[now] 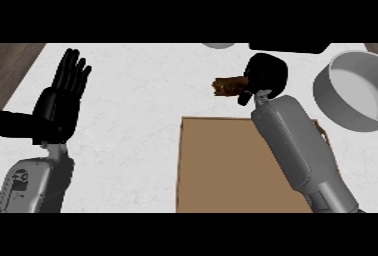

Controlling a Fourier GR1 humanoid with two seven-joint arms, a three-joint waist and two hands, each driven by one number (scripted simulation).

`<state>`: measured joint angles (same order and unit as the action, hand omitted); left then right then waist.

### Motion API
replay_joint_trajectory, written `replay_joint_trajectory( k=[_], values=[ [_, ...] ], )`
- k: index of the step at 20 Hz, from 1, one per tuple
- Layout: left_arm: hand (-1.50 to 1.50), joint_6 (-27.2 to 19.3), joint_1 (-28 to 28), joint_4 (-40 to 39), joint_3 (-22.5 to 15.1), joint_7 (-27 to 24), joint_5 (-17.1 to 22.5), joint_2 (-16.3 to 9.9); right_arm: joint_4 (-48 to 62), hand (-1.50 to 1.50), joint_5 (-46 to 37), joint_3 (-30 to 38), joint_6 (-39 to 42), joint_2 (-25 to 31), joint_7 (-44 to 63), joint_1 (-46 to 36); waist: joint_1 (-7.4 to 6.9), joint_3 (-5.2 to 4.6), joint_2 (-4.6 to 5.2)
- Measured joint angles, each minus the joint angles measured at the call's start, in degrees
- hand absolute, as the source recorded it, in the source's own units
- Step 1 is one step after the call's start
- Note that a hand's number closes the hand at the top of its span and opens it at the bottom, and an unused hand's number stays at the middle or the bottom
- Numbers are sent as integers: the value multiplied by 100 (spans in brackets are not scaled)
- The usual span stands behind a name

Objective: Pick the sweet potato from the tray and place it in the pot

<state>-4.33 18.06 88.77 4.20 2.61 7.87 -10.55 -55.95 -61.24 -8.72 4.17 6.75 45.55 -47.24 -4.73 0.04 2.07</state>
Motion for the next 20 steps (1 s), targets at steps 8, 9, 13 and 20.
replay_joint_trajectory(
  k=[8, 9, 13, 20],
  values=[
    [0, -26, 158, -84, -117, 31, -70, 78, 883, 150, -1476, 389, -1126, 337, 1643, -1182, -116, -18, 11],
    [0, -15, 154, -100, -114, 38, -69, 66, 966, 150, -1663, 421, -1200, 403, 1723, -1300, -105, -18, 3],
    [0, -26, 138, -113, -102, 56, -87, 51, 1311, 150, -2427, 497, -1392, 578, 2015, -1643, -47, -17, -36],
    [0, -118, 136, -126, 52, 143, -87, -27, 1531, 150, -3233, 856, -1669, 748, 2287, -1703, 212, -9, -126]
  ],
)
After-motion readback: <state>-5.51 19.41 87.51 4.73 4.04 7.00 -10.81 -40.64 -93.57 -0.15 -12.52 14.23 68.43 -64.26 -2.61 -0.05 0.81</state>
